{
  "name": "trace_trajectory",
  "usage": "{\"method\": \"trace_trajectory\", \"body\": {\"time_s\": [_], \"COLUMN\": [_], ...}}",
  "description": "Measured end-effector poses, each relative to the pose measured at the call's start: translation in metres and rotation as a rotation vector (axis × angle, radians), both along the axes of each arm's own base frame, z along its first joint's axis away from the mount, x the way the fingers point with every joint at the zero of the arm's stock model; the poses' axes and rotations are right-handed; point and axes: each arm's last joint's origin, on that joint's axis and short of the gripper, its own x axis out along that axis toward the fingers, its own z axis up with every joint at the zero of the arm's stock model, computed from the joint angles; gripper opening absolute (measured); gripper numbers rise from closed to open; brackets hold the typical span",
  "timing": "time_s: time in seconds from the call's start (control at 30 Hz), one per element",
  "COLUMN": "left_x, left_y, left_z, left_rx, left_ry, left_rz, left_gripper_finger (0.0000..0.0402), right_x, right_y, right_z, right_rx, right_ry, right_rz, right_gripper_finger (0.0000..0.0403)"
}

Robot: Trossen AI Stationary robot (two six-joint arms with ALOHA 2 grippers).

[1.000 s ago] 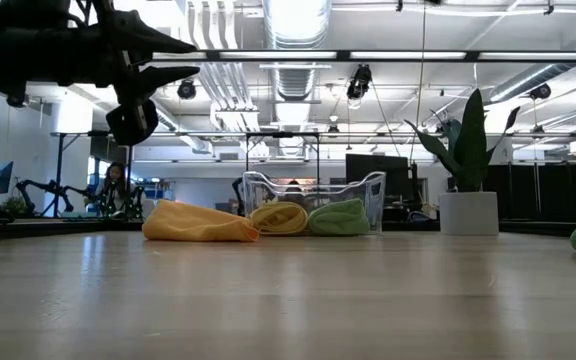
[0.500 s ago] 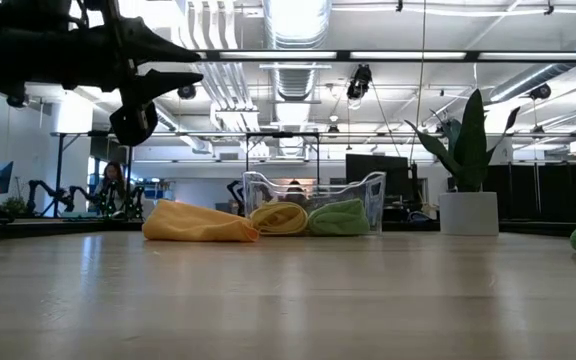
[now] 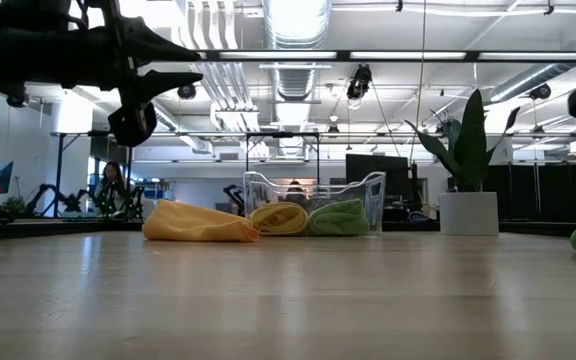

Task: Fold microfiber towels
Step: Fold the green microfiber towel

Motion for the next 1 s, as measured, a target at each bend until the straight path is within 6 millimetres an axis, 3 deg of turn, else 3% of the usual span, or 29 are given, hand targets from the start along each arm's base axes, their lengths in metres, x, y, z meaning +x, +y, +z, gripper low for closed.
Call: {"method": "trace_trajectory", "body": {"time_s": [0.17, 0.27, 0.53, 0.77, 1.0], "left_x": [0.000, 0.000, 0.000, 0.000, 0.000], "left_y": [0.000, 0.000, -0.001, -0.001, -0.001], "left_z": [0.000, 0.000, 0.000, 0.000, -0.001], "left_rx": [-0.003, -0.003, -0.031, -0.032, -0.029], "left_ry": [0.003, 0.003, 0.001, 0.001, 0.004], "left_rz": [-0.001, -0.002, -0.010, -0.013, -0.021], "left_gripper_finger": [0.0081, 0.0081, 0.0081, 0.0081, 0.0081], "right_x": [0.018, 0.030, 0.044, 0.045, 0.044], "right_y": [0.014, 0.017, 0.014, 0.029, 0.038], "right_z": [-0.014, -0.023, -0.035, -0.029, -0.039], "right_rx": [-0.128, -0.166, -0.184, -0.026, -0.034], "right_ry": [-0.023, 0.009, 0.240, 0.257, 0.325], "right_rz": [0.165, 0.169, -0.091, -0.285, -0.444], "right_gripper_finger": [0.0144, 0.0142, 0.0127, 0.0116, 0.0113]}}
